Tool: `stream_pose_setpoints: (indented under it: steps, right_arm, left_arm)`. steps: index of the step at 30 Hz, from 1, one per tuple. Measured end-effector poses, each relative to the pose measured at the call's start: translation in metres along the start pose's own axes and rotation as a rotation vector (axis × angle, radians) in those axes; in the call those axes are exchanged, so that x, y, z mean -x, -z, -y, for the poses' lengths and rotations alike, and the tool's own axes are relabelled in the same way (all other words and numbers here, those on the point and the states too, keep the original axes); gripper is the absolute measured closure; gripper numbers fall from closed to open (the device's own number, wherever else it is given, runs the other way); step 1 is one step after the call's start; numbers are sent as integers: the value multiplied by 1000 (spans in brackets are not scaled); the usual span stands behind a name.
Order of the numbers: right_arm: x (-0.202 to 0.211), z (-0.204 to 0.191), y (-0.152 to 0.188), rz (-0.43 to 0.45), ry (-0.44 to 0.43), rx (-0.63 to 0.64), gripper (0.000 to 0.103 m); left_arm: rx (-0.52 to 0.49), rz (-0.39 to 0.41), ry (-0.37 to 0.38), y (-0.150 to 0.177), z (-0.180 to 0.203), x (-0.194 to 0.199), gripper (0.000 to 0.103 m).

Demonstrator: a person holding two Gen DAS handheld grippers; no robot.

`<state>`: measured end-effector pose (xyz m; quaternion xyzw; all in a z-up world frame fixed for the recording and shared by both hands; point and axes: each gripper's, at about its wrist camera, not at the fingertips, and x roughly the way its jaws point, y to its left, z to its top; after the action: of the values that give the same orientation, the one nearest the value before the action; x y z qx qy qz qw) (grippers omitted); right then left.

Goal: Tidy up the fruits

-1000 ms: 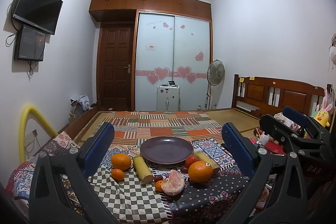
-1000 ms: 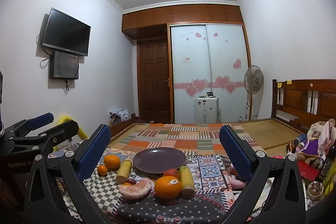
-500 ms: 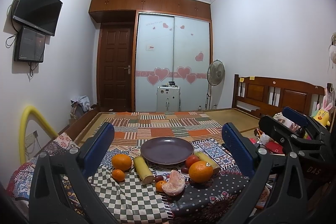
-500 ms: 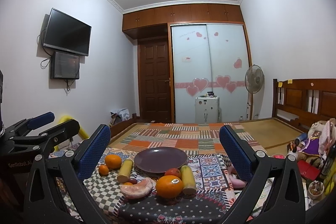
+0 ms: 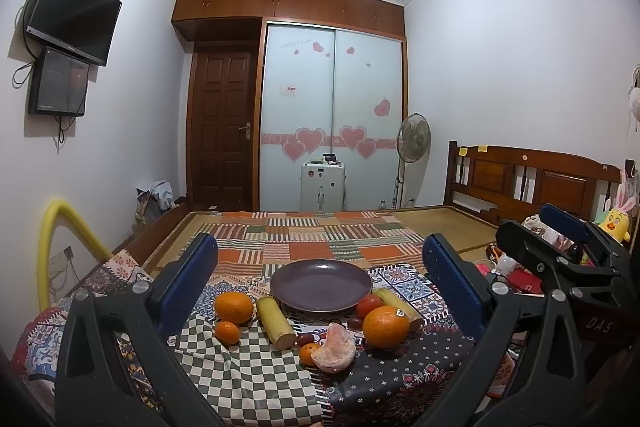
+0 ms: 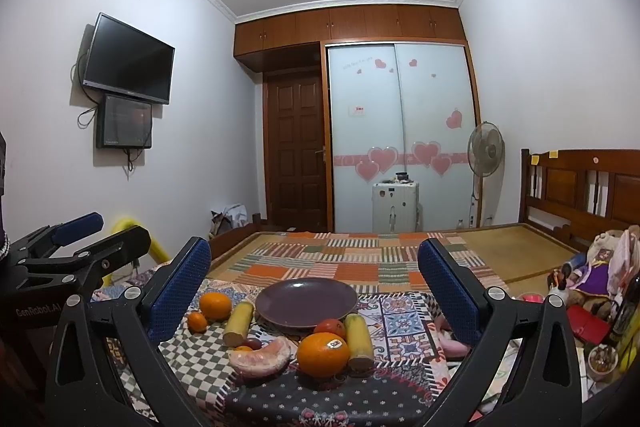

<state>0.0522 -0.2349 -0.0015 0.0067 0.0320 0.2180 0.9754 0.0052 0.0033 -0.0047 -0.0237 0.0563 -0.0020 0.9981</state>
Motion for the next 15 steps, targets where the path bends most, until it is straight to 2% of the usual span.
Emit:
stream_pose_setpoints:
  steps: [15]
  right_arm:
    - [1, -1, -2, -3, -5, 1, 0]
  left_arm:
    - [6, -3, 2, 0, -2, -2, 0]
